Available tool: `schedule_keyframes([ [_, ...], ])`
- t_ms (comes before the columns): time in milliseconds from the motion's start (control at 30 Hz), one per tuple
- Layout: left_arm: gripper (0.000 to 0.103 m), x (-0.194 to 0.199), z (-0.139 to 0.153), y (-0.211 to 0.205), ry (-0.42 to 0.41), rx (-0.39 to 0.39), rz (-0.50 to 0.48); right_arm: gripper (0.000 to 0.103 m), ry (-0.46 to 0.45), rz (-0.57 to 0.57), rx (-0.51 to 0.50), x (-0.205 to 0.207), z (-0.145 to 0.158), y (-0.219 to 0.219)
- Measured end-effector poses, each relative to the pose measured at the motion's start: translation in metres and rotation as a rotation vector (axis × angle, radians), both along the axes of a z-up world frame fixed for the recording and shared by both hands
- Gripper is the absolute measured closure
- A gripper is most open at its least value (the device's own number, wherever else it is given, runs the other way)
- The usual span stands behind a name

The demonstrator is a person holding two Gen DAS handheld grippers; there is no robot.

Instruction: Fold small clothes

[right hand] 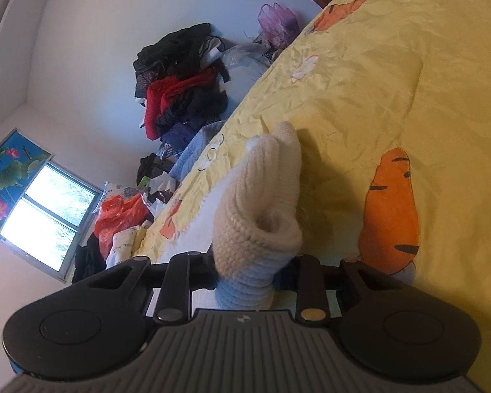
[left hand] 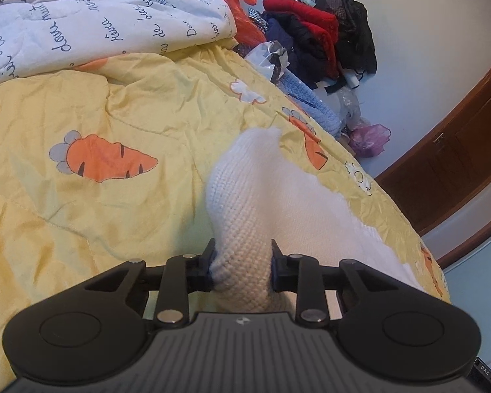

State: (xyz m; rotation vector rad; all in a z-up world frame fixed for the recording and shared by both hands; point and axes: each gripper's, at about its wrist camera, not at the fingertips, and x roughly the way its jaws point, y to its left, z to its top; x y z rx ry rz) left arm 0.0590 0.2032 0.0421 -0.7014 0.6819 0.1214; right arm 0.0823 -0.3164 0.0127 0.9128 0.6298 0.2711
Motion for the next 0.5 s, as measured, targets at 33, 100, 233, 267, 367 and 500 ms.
schedule_keyframes([
  [33,0.075,-0.001,0.003,0.002,-0.005,-0.010,-0.006,0.073,-0.007,0.007,0.003,0.000,0.005,0.000],
  [100,0.075,-0.003,0.009,0.003,-0.013,-0.018,-0.015,0.073,-0.021,0.022,0.004,-0.004,0.014,0.000],
  [233,0.075,-0.014,0.020,0.005,-0.018,-0.024,-0.048,0.073,-0.040,0.054,0.000,-0.015,0.025,-0.001],
  [267,0.075,-0.017,0.023,0.006,-0.019,-0.024,-0.057,0.073,-0.043,0.059,-0.001,-0.019,0.027,-0.002],
  [367,0.075,-0.033,0.030,0.008,-0.022,-0.036,-0.086,0.073,-0.047,0.074,0.010,-0.033,0.030,-0.007],
  [500,0.076,-0.060,0.037,0.009,-0.026,-0.042,-0.123,0.073,-0.052,0.090,0.015,-0.063,0.031,-0.013],
])
